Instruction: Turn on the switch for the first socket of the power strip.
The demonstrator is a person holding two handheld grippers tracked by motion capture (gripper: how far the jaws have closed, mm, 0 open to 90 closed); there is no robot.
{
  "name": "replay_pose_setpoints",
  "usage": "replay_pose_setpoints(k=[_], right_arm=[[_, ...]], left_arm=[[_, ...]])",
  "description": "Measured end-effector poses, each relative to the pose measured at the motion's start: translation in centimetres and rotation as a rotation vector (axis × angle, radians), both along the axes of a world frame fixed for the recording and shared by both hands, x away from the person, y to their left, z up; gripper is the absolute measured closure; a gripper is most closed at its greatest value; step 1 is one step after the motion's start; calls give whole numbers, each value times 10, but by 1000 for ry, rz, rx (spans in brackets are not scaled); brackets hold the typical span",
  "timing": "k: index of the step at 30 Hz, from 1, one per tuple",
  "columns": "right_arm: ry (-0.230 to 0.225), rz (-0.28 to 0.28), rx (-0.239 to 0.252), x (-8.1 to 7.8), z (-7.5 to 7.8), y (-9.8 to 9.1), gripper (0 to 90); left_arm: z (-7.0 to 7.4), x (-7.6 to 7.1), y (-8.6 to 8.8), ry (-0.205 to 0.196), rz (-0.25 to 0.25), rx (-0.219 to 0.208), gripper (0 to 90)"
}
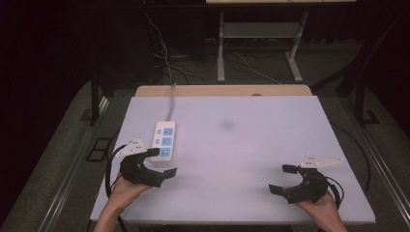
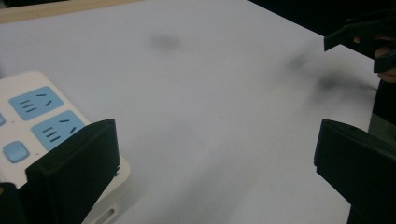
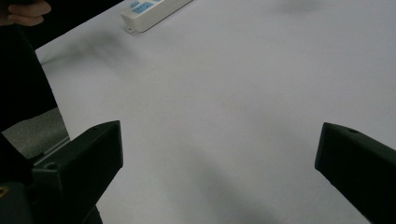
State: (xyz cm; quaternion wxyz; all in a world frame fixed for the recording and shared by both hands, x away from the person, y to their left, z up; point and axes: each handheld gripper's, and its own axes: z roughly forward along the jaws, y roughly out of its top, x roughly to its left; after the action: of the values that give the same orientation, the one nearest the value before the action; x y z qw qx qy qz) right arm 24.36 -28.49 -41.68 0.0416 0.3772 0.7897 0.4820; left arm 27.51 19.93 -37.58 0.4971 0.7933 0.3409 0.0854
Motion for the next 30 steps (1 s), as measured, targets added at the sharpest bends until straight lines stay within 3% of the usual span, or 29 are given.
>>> replay_pose_setpoints(k=[7, 16, 30], right_arm=[[-2, -5, -2, 1, 0, -1, 5], [-2, -3, -11, 1, -1, 0, 5], [5, 7, -15, 0, -2, 0, 5]], left_arm=[[4, 10, 4, 3, 16, 2, 0], [16, 24, 7, 4, 20, 39, 0], [18, 39, 12, 25, 30, 57, 0]])
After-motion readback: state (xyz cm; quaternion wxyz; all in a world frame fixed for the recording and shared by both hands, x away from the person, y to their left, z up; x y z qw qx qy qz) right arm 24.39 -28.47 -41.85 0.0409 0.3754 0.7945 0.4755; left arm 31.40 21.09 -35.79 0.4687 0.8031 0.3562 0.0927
